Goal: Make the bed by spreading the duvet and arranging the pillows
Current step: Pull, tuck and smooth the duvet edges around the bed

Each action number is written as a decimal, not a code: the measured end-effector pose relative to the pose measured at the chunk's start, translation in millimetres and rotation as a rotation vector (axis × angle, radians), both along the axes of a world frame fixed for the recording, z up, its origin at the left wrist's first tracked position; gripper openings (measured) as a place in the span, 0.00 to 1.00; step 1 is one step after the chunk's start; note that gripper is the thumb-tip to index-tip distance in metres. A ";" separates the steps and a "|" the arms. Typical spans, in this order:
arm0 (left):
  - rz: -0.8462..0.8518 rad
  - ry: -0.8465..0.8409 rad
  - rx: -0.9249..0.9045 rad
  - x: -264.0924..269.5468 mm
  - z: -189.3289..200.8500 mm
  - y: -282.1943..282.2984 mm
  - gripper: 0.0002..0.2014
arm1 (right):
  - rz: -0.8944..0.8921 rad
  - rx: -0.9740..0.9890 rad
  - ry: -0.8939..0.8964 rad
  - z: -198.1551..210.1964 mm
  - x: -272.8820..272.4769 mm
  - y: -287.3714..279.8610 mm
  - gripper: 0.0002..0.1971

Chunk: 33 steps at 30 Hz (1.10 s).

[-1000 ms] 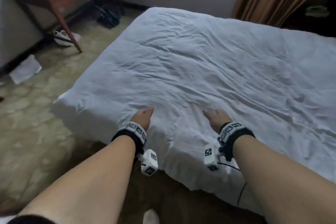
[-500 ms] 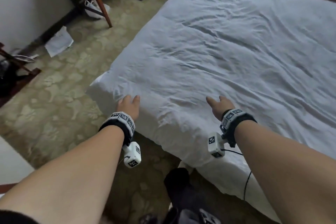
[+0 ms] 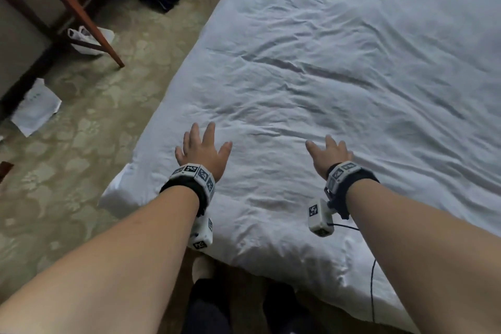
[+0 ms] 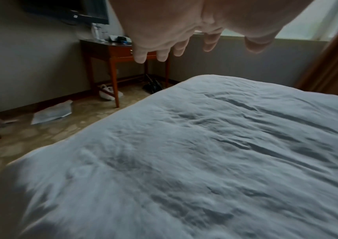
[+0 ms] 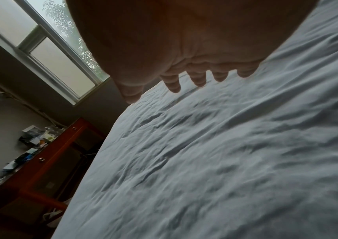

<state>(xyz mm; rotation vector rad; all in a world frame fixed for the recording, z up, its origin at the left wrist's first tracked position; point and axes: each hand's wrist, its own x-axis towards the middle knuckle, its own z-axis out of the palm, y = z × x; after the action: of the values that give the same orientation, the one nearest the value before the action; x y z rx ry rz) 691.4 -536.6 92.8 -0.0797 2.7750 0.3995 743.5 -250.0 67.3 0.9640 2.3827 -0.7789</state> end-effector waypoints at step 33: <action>-0.791 -0.497 -0.341 -121.1 -221.5 -189.0 0.63 | -0.412 0.154 -0.405 -211.2 43.0 -280.9 0.48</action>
<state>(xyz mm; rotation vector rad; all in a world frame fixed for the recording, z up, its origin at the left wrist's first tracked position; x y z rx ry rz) 570.3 -725.7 -128.7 0.7100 2.1247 -0.2659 786.5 -530.9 -143.9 1.5440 1.9374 -0.4779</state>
